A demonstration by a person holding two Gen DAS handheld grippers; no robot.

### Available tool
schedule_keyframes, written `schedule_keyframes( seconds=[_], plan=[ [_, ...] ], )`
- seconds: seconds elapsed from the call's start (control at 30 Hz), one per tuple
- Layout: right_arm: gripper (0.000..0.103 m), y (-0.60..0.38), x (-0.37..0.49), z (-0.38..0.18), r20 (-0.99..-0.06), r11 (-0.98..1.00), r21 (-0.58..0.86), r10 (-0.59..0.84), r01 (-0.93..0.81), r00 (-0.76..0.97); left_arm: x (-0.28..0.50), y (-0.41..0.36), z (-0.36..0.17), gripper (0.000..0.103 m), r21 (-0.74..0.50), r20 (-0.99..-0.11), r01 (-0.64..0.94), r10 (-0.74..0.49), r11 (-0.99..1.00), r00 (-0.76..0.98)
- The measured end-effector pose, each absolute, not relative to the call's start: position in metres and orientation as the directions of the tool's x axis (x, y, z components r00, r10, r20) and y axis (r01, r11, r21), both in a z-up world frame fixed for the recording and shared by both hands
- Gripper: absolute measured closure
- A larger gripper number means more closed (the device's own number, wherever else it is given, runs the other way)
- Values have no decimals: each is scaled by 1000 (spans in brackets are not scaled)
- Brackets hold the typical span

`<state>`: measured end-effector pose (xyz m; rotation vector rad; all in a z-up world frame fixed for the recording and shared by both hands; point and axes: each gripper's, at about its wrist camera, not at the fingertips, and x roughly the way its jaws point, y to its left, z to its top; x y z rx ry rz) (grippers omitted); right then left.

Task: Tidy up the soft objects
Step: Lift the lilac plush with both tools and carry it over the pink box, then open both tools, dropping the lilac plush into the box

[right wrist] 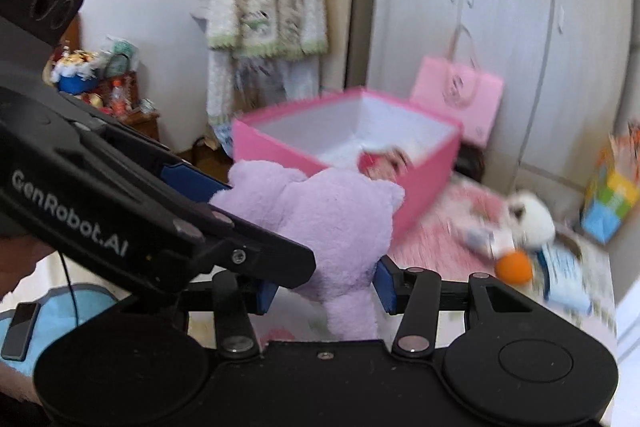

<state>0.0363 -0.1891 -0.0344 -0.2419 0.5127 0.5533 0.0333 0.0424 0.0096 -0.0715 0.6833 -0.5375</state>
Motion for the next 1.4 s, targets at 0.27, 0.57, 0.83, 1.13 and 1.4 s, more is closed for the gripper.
schedule_keyframes(
  seconds=[0.27,0.57,0.83,1.13,1.4],
  plan=[
    [49,-156,64,-2,-442,809,-137,467,-572,766,64,70,38,33,-184,-503,432,-462,883,730],
    [48,-135,144,2,-421,837,-57,475,-545,773,150,87,38,33,-224,-493,386,-445,895,747],
    [49,-123,215,-13,-522,840,-1,462,-542,717,224,91,13,33,-285,-560,318,-427,904,710],
    [48,-123,264,-31,-622,827,68,473,-559,624,262,92,-8,33,-313,-615,282,-420,907,667],
    [47,-110,272,-36,-677,799,-33,424,-600,602,272,91,-13,34,-285,-647,293,-409,912,644]
  ],
)
